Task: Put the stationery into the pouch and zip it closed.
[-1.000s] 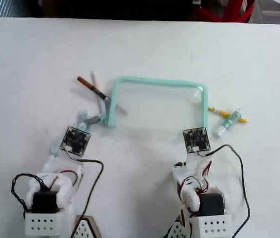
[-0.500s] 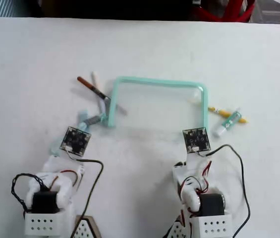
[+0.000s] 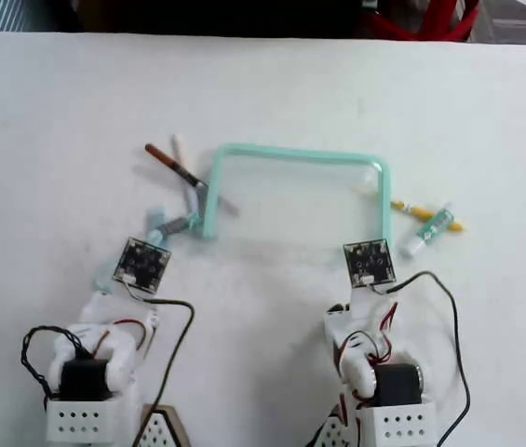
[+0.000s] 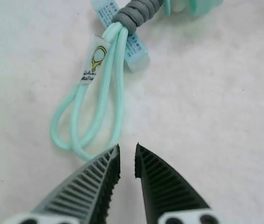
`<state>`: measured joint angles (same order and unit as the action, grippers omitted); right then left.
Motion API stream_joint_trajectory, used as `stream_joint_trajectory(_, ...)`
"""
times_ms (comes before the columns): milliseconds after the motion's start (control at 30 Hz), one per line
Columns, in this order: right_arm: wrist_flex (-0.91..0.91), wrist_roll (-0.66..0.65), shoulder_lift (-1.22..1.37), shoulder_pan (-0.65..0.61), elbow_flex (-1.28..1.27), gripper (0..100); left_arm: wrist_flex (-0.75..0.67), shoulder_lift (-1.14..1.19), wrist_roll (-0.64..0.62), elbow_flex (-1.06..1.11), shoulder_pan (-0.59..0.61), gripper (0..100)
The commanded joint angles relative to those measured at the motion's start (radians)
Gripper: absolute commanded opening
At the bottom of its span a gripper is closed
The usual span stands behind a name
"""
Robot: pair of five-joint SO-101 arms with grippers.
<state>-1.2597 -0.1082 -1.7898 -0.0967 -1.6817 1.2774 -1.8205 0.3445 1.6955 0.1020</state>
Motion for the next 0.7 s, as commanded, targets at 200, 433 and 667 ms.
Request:
stream_joint_trajectory(200, -0.007, 0.009, -0.007, 0.001, -0.009, 4.3, 0.005, -0.001, -0.009, -0.002, -0.005, 8)
stream_joint_trajectory(433, -0.007, 0.009, -0.007, 0.001, -0.009, 4.3, 0.005, -0.001, -0.009, -0.002, -0.005, 8)
stream_joint_trajectory(667, 0.002, 0.003, -0.007, -0.031, -0.009, 4.5, -0.023, -0.001, -0.005, -0.002, -0.025, 8)
